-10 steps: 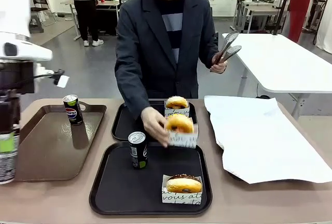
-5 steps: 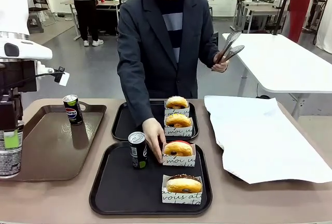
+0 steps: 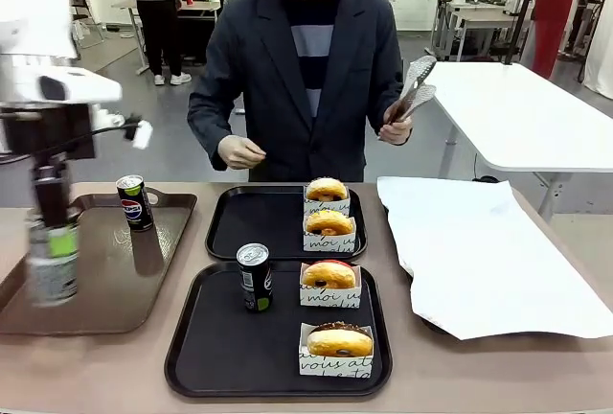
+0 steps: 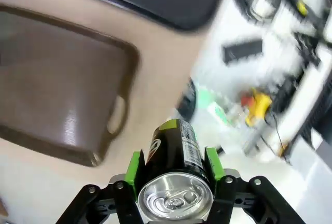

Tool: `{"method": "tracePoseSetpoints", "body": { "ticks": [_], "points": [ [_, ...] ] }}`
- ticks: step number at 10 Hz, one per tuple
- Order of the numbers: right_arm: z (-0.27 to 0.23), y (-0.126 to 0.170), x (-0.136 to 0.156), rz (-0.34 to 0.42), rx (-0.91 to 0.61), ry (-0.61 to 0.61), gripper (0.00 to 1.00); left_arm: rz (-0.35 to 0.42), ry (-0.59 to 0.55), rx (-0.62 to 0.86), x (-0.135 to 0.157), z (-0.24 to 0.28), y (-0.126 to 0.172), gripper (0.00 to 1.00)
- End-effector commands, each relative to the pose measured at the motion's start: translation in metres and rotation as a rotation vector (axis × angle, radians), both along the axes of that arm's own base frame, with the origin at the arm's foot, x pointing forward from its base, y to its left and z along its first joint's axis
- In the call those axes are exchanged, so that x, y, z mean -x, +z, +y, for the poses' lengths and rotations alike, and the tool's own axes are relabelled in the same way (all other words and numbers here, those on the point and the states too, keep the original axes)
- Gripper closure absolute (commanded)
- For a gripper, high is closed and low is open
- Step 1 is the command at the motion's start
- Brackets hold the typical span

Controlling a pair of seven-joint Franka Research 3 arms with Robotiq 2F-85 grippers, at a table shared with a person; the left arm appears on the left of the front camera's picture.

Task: Set up donuts and drinks on trays.
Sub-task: Pick up one Pepsi coke from the Handle tray and place it on the Flat Tray without a Pepsi coke.

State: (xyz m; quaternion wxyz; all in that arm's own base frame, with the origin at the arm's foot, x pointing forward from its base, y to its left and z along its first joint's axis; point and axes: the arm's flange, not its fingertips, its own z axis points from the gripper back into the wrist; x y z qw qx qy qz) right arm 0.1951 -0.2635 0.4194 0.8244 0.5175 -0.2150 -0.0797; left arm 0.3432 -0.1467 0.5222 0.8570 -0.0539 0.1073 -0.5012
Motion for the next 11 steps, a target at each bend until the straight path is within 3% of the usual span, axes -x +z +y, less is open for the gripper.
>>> {"method": "tracePoseSetpoints", "body": {
  "ticks": [1,3,7,11],
  "points": [
    [-0.002,0.002,-0.002,-0.038,-0.015,-0.003,0.0,-0.142,0.065,-0.057,-0.05,-0.038,0.014,0.41],
    [-0.002,0.002,-0.002,-0.038,-0.015,-0.003,0.0,-0.203,0.118,-0.078,-0.113,-0.075,0.016,0.41],
    [-0.002,0.002,-0.002,-0.038,-0.015,-0.003,0.0,-0.287,0.227,-0.011,-0.221,-0.1,-0.033,0.41],
    [-0.002,0.002,-0.002,-0.038,-0.015,-0.003,0.0,-0.34,0.25,0.079,-0.247,-0.117,-0.081,0.41]
  ]
}}
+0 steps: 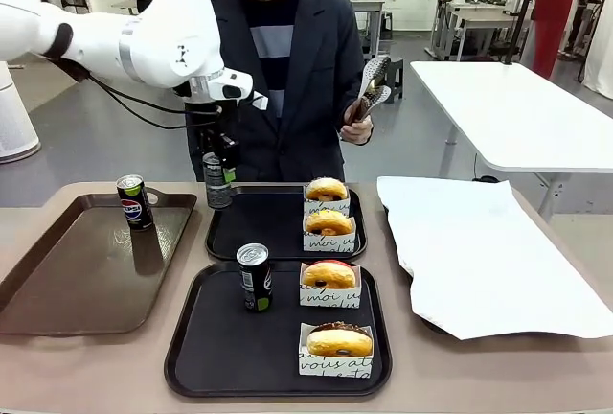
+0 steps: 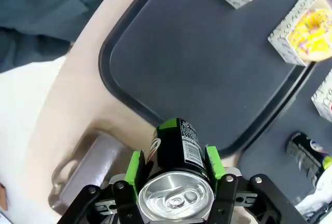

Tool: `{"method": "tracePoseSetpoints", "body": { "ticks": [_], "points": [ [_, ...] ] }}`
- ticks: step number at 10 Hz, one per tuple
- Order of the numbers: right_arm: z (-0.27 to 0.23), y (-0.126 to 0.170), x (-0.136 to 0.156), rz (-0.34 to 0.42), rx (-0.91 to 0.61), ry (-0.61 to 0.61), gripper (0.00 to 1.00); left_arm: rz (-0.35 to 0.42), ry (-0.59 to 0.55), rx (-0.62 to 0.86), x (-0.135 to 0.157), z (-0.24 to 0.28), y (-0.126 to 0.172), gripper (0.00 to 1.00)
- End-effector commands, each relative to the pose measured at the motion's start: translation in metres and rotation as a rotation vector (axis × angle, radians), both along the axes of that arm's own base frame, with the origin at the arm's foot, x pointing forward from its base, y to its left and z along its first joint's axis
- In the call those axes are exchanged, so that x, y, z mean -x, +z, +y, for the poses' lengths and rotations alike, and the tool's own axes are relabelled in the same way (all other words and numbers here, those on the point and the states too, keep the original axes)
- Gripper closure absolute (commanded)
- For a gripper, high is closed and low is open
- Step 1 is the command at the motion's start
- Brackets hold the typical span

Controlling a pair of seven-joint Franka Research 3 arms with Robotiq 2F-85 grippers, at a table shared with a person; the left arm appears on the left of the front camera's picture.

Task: Set up donuts and drinks on trays.
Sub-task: Pick up one Pepsi coke from the Handle tray and place it on the Flat Tray without a Pepsi coke.

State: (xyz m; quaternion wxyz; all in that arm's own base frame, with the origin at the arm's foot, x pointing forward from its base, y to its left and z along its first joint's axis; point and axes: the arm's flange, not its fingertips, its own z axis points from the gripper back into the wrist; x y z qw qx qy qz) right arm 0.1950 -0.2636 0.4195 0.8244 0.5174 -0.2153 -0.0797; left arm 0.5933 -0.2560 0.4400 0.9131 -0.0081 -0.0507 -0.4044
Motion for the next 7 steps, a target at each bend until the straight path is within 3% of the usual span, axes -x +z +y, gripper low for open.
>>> {"method": "tracePoseSetpoints", "body": {
  "ticks": [1,5,7],
  "points": [
    [-0.002,0.001,-0.002,-0.038,-0.015,-0.003,0.0,-0.034,-0.001,0.011,0.005,-0.017,-0.01,0.41],
    [-0.002,0.001,-0.002,-0.038,-0.015,-0.003,0.0,-0.052,-0.023,0.036,0.007,-0.03,-0.033,0.41],
    [-0.002,0.001,-0.002,-0.038,-0.015,-0.003,0.0,-0.026,-0.024,0.028,0.002,-0.027,-0.045,0.41]
  ]
}}
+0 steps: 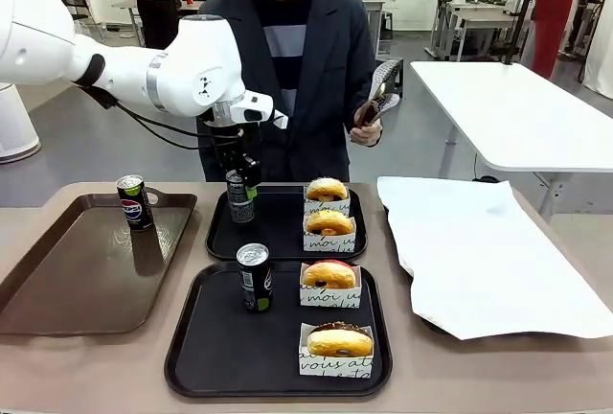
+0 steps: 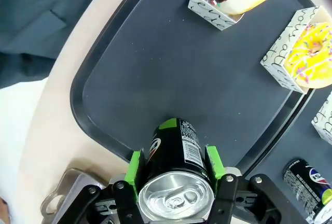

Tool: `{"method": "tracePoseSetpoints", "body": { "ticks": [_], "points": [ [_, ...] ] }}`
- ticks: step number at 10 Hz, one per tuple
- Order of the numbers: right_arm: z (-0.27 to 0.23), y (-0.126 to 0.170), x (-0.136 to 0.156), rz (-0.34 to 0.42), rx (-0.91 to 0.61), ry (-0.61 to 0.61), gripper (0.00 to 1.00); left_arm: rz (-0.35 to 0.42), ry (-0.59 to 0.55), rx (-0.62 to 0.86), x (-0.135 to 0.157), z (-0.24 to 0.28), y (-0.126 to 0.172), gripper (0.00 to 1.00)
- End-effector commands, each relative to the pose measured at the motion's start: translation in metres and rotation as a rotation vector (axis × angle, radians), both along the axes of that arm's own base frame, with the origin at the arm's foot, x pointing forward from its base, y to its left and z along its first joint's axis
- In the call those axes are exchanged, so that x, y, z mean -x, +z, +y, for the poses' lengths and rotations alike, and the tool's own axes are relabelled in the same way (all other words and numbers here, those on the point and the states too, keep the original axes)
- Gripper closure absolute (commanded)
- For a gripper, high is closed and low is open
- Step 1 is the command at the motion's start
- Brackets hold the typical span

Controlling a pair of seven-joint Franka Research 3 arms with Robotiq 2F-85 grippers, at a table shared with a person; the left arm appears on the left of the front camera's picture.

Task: Set up donuts and drinks on trays.
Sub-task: Pick up one Pepsi coke from the Handle tray and place it on the Flat Tray without a Pepsi coke.

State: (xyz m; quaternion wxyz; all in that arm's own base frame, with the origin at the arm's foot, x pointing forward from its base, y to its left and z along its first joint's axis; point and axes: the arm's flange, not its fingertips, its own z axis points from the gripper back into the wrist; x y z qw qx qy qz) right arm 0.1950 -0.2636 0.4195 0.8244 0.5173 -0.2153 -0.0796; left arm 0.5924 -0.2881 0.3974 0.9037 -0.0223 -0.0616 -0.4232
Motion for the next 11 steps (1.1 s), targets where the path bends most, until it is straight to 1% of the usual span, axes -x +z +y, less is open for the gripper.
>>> {"method": "tracePoseSetpoints", "body": {
  "ticks": [1,2,3,5,7,9,10,11],
  "points": [
    [-0.002,0.001,-0.002,-0.038,-0.015,-0.003,0.0,-0.013,0.023,-0.001,0.003,0.005,-0.007,0.41],
    [-0.002,0.001,-0.002,-0.038,-0.015,-0.003,0.0,0.0,0.007,-0.007,0.0,0.005,-0.007,0.35],
    [-0.002,0.001,-0.002,-0.038,-0.015,-0.003,0.0,-0.002,-0.006,-0.005,0.004,0.004,-0.005,0.0],
    [-0.002,0.001,-0.002,-0.038,-0.015,-0.003,0.0,-0.009,-0.006,0.001,0.01,0.006,0.007,0.0],
    [-0.002,0.001,-0.002,-0.038,-0.015,-0.003,0.0,0.008,-0.001,-0.011,0.026,0.01,0.022,0.0],
    [-0.002,0.001,-0.002,-0.038,-0.015,-0.003,0.0,0.064,0.057,0.028,0.041,0.016,0.036,0.0],
    [-0.002,0.001,-0.002,-0.038,-0.015,-0.003,0.0,0.087,0.064,0.05,0.049,0.015,0.042,0.0],
    [-0.002,0.001,-0.002,-0.038,-0.015,-0.003,0.0,0.084,0.079,0.056,0.057,0.014,0.047,0.0]
  ]
}}
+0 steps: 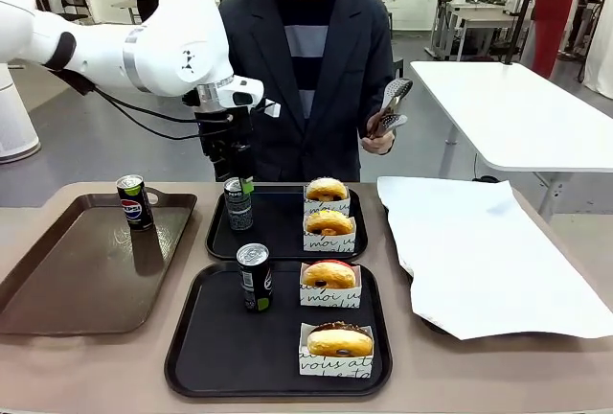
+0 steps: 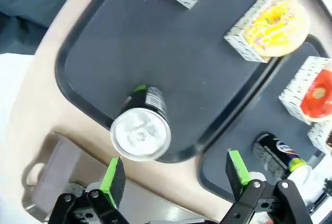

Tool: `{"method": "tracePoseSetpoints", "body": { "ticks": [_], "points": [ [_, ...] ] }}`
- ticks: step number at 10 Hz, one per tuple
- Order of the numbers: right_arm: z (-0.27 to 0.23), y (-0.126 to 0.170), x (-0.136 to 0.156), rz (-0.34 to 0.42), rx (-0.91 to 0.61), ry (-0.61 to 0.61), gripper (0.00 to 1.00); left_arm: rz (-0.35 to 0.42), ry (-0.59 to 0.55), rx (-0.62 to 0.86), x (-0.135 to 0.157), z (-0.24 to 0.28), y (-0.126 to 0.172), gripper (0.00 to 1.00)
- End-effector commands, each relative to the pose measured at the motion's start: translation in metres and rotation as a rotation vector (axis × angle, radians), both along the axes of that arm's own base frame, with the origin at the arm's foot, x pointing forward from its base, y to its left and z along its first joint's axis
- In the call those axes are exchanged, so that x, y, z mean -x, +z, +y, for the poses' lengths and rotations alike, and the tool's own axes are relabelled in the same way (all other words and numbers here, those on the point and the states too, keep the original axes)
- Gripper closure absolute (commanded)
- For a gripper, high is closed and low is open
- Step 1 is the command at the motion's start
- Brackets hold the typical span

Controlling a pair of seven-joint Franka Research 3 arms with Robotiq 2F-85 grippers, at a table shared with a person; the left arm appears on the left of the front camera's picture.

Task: Set up donuts and drinks on trays.
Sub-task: Pick up one Pepsi coke from the Handle tray and place it on the Flat Tray without a Pepsi coke.

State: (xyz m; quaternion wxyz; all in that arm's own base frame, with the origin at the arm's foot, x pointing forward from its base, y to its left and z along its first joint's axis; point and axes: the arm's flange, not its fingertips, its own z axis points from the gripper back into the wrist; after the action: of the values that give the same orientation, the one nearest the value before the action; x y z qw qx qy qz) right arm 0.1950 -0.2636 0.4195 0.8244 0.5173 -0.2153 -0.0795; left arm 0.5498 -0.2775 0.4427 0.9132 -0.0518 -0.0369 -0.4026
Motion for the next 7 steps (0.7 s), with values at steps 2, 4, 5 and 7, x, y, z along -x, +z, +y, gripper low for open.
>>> {"method": "tracePoseSetpoints", "body": {
  "ticks": [2,4,5,7],
  "points": [
    [-0.002,0.002,-0.002,-0.038,-0.015,-0.003,0.0,0.04,0.049,0.041,0.029,0.006,0.011,0.0],
    [-0.002,0.002,-0.002,-0.038,-0.015,-0.003,0.0,0.025,0.019,0.028,0.016,0.001,0.009,0.0],
    [-0.002,0.002,-0.002,-0.038,-0.015,-0.003,0.0,0.025,0.019,0.028,0.016,0.001,0.009,0.0],
    [-0.002,0.002,-0.002,-0.038,-0.015,-0.003,0.0,0.025,0.019,0.028,0.016,0.001,0.009,0.0]
  ]
}}
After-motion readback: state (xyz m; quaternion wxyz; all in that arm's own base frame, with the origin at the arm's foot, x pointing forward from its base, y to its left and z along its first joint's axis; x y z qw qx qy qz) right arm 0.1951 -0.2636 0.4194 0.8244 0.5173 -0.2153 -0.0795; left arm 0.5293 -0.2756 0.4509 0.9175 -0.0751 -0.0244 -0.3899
